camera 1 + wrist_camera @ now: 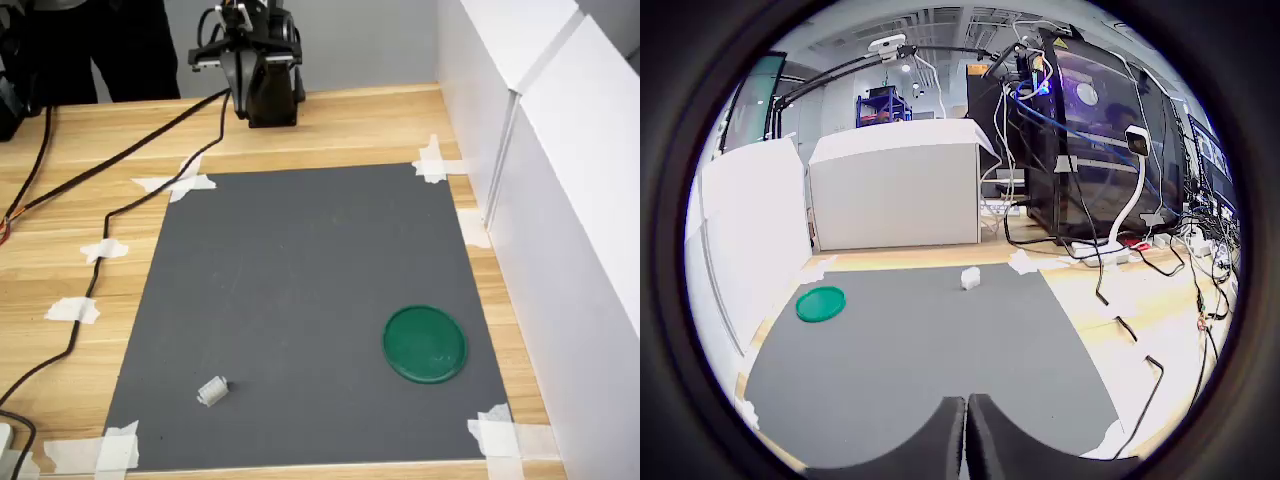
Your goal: Grasp a white terminal and put it on the green lid.
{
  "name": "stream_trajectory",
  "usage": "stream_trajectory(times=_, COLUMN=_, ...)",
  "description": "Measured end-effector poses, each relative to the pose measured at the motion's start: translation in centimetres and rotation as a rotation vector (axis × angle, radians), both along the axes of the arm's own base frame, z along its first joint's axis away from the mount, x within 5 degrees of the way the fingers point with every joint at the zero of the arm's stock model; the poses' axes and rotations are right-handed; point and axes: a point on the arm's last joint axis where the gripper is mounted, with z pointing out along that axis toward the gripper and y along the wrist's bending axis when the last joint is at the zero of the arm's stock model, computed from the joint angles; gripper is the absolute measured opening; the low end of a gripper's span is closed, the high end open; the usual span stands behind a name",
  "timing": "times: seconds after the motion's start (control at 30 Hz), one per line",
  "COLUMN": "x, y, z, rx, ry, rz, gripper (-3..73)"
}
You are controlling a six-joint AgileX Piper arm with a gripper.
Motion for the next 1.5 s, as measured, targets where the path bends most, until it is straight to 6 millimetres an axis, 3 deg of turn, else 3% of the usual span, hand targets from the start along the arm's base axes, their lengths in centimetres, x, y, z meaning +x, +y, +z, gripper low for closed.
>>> stream_trajectory(times=1.5, x=0.11, y=-0.21, z=-0.3, rx=-0.068, ry=-0.009, rz=-0.009, gripper=-1.6)
